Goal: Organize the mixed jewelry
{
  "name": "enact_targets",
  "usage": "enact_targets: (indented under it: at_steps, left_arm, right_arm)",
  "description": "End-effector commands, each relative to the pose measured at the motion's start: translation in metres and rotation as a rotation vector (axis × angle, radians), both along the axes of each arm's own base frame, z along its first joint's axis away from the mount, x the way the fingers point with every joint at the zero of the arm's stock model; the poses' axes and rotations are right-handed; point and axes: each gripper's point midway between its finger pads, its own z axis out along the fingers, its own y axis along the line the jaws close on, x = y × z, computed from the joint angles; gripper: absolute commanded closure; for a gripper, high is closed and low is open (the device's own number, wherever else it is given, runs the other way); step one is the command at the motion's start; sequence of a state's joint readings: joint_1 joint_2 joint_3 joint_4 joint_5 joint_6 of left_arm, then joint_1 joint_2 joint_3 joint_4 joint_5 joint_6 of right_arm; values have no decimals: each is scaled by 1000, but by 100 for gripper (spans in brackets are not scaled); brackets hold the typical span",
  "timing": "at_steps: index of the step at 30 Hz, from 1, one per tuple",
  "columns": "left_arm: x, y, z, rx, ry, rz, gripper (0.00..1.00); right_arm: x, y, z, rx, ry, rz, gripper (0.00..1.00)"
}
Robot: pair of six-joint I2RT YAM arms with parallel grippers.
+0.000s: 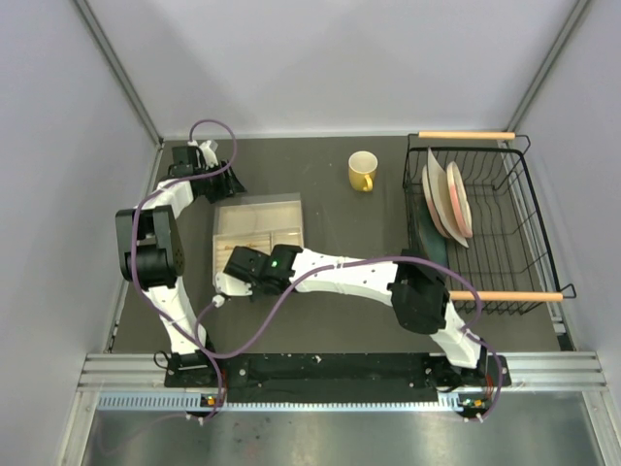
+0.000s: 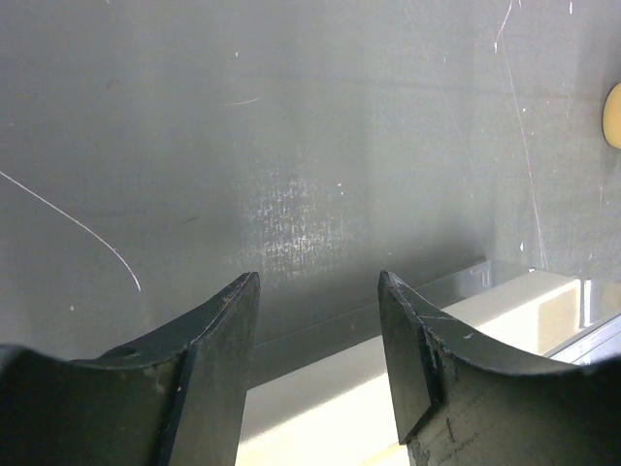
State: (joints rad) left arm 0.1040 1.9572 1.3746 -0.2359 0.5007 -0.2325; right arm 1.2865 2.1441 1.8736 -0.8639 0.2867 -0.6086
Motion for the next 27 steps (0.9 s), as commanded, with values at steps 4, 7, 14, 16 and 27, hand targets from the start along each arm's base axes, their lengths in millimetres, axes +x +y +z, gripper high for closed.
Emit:
enact_targets:
  at_steps: [4, 7, 14, 16, 27]
  left_arm:
    - [-21, -8, -39, 11, 124, -25, 44]
    - [-23, -11, -40, 9, 130, -27, 44]
    - [-23, -14, -39, 9, 125, -36, 45]
    - [-23, -14, -40, 9, 127, -36, 45]
    - [-25, -18, -39, 11, 128, -42, 45]
  right_arm:
    - [18, 20, 51, 111, -113, -51, 100]
    - [18, 23, 54, 129, -100, -73, 100]
    - [21, 24, 54, 147, -97, -121, 100]
    - [21, 25, 51, 149, -92, -134, 97]
    - [32, 31, 67, 205, -120, -192, 89]
